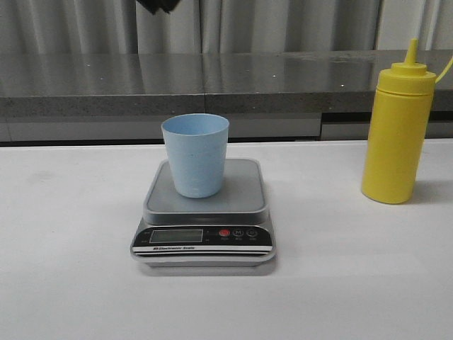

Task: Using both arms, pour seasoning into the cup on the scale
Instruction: 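Carry the blue cup with the left gripper onto the scale, then open the left gripper and lift it away from the cup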

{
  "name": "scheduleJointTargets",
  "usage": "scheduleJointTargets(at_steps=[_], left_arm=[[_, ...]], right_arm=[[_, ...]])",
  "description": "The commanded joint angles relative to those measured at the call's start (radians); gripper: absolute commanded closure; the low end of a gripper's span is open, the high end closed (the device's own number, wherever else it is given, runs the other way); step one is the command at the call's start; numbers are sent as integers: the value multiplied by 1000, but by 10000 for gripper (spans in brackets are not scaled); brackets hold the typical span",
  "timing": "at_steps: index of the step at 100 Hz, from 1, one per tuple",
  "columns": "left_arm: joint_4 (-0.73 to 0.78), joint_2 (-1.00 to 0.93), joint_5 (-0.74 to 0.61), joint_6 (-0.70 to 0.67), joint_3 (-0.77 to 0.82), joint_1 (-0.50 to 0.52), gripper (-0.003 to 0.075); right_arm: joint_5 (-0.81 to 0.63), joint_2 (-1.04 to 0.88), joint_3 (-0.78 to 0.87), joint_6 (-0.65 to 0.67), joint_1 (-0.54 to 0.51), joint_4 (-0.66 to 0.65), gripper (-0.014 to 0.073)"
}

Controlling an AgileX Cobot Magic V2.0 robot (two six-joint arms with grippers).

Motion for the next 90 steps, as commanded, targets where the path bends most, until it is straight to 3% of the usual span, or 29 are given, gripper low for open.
scheduleJointTargets(at_steps=[1,4,44,90], left_arm=[[-9,-99,-71,-14,11,30,715],[-9,-116,-73,-14,27,41,741],[-9,-472,-255,-14,412,227,741],[13,-1065,-367,-14,926,530,741]], right_arm=[[-84,-19,-18,-1,-3,-9,661],[-84,-19,-18,-1,-3,-9,661],[-84,-19,-18,-1,-3,-9,661],[-86,-19,-18,-1,-3,-9,661]])
